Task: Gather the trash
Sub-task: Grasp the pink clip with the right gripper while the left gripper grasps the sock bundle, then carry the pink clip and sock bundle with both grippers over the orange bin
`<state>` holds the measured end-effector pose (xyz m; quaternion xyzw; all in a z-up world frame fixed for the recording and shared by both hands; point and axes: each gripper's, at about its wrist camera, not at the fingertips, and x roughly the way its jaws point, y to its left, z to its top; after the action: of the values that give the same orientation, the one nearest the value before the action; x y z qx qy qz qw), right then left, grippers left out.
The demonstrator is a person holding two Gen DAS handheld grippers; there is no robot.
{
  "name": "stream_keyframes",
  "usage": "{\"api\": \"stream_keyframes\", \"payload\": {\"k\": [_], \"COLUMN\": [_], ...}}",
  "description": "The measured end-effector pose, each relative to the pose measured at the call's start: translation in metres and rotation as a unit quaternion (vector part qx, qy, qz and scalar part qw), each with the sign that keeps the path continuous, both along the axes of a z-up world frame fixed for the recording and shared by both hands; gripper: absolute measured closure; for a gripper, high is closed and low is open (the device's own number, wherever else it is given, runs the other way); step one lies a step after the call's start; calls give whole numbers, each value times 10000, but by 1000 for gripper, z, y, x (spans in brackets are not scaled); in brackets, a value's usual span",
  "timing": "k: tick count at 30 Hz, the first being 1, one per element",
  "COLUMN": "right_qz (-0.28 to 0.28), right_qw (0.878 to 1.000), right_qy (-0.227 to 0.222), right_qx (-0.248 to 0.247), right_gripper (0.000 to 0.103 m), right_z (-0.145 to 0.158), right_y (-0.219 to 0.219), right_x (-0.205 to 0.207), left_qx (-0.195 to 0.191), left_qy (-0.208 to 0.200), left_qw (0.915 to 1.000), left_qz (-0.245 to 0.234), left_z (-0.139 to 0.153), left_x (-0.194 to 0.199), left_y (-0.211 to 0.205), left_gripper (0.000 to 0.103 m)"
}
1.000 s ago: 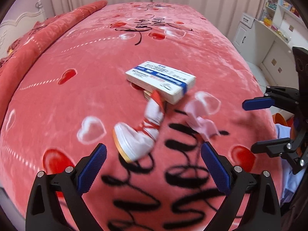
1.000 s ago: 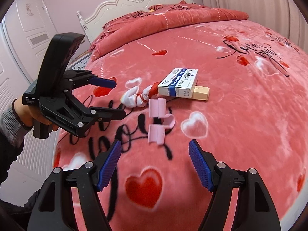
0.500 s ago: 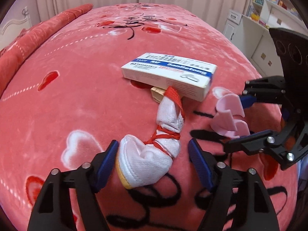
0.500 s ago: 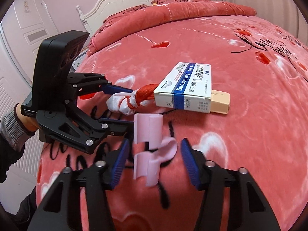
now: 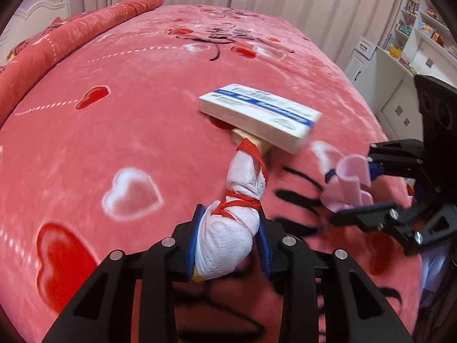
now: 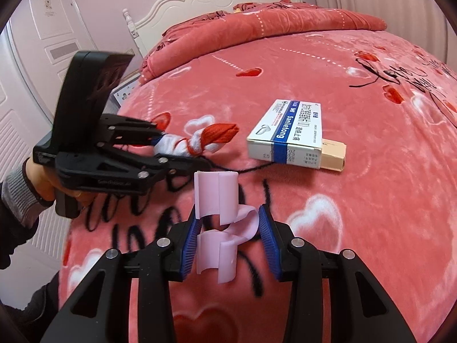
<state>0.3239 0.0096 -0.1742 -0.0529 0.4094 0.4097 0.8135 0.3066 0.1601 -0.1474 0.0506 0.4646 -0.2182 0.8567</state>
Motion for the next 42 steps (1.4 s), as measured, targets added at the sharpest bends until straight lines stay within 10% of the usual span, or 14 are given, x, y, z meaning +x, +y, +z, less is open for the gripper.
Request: {"api": "stream_keyframes", "payload": {"k": [24, 42], "right_qz": [-85, -1447], "right_qw": [9994, 9862], "right_qy": [-211, -502], "right_qx": [259, 626], "right_gripper": [75, 75], "right_z": [77, 103], "right_y": [-125, -290], "right_x": [-187, -262], "left_qx": [68, 221], "left_qy": [-106, -371], "left_qw": [9997, 9897], "left_qz": [-214, -1367], "left_z": [71, 91], "left_x": [-183, -212], "left_y": [-114, -259], "left_gripper": [68, 68]}}
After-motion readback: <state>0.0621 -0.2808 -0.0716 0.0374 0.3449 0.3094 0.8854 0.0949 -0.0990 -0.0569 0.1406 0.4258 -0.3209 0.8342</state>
